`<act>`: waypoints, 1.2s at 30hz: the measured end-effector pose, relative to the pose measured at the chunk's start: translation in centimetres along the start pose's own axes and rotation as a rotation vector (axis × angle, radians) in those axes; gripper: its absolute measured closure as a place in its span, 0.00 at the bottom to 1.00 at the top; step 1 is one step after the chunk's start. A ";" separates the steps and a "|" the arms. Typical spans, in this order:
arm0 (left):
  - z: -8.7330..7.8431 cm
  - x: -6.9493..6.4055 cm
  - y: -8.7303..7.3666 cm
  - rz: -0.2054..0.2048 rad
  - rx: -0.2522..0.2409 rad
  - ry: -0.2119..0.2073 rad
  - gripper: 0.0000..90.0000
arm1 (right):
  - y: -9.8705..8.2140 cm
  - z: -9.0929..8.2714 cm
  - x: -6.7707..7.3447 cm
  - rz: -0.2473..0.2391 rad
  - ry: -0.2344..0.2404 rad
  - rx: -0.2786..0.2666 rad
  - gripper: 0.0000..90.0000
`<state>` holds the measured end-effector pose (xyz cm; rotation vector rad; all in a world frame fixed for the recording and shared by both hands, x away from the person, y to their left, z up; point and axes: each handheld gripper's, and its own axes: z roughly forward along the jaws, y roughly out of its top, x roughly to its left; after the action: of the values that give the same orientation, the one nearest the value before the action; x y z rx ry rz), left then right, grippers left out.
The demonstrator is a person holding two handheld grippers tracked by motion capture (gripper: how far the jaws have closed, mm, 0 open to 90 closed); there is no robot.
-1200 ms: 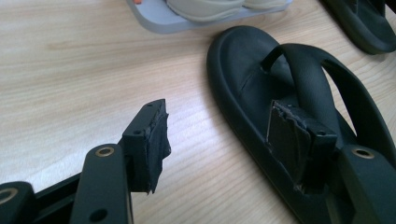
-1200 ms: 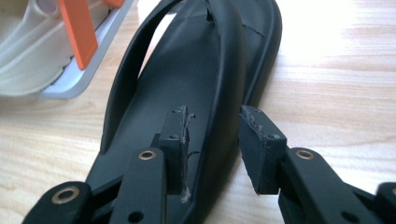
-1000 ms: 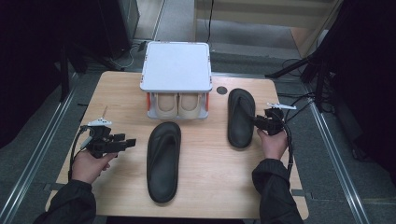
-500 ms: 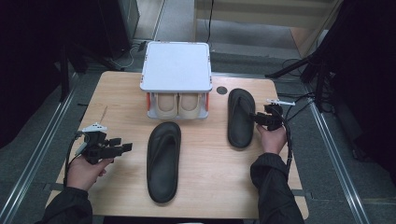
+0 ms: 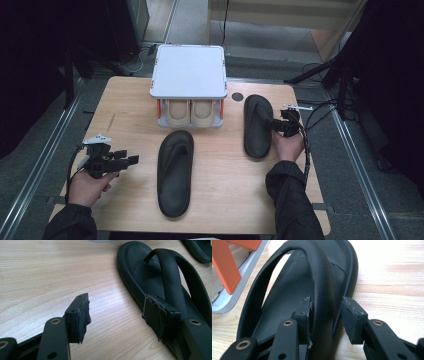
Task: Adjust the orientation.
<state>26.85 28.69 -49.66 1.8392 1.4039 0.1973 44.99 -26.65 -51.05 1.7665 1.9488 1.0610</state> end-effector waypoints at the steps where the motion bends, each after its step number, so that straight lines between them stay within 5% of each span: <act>1: 0.0 0.0 0.0 -0.002 -0.001 0.000 0.42 | 0.0 0.0 0.0 0.000 -0.002 0.000 0.69; 11: -0.2 0.1 0.0 0.001 -0.009 0.001 0.42 | 0.1 0.0 0.0 0.003 0.000 -0.006 0.78; 36: -0.2 0.2 0.0 0.000 -0.010 0.012 0.42 | 0.5 -0.8 0.1 0.049 -0.008 -0.039 0.83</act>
<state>26.77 28.92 -49.61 1.8328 1.4086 0.2153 44.85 -26.85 -50.17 1.8031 1.8764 1.0980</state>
